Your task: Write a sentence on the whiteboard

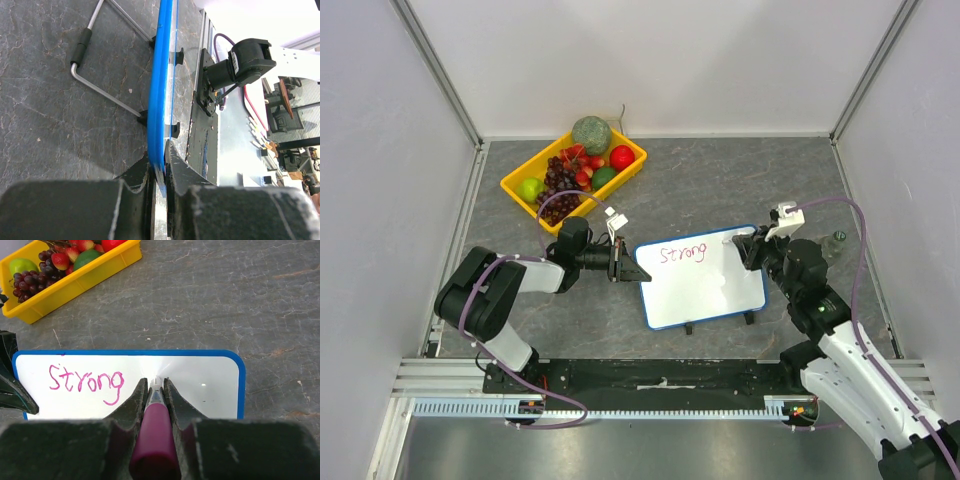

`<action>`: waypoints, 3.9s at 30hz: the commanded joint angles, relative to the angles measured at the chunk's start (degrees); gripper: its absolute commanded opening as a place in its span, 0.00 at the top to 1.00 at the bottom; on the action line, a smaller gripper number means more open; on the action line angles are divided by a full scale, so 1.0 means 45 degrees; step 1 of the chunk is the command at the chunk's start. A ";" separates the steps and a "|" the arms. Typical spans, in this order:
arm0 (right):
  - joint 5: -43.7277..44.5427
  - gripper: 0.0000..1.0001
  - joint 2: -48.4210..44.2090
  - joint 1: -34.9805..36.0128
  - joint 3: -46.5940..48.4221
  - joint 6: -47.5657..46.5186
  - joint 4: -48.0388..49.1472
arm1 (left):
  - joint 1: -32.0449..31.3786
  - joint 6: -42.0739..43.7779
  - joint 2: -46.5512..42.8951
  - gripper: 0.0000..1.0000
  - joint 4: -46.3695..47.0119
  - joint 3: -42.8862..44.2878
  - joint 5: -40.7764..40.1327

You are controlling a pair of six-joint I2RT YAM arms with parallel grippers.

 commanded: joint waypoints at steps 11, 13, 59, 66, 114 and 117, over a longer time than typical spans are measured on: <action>-0.0967 1.00 0.0208 0.0034 -0.0247 -0.0197 -0.0372 | 0.0036 0.0808 0.0264 0.98 -0.0211 -0.0205 -0.0351; -0.0968 1.00 0.0169 0.0034 -0.0267 -0.0275 -0.0568 | 0.0036 0.0808 0.0264 0.98 -0.0191 -0.0205 -0.0332; 0.0419 1.00 -0.0612 0.0034 -0.0326 0.0018 -0.0802 | 0.0036 0.0788 0.0303 0.98 -0.0172 -0.0166 -0.0312; 0.0263 1.00 -0.0828 0.0035 -0.0365 -0.0061 -0.1212 | 0.0036 0.0788 0.0264 0.98 -0.0172 -0.0166 -0.0331; 0.0829 1.00 -0.0359 0.0015 -0.0169 0.0428 -0.0002 | 0.0036 0.0847 0.0283 0.98 -0.0211 -0.0127 -0.0351; 0.1063 1.00 -0.0378 0.0035 -0.0247 0.0350 -0.0157 | 0.0036 0.0847 0.0264 0.98 -0.0230 -0.0127 -0.0370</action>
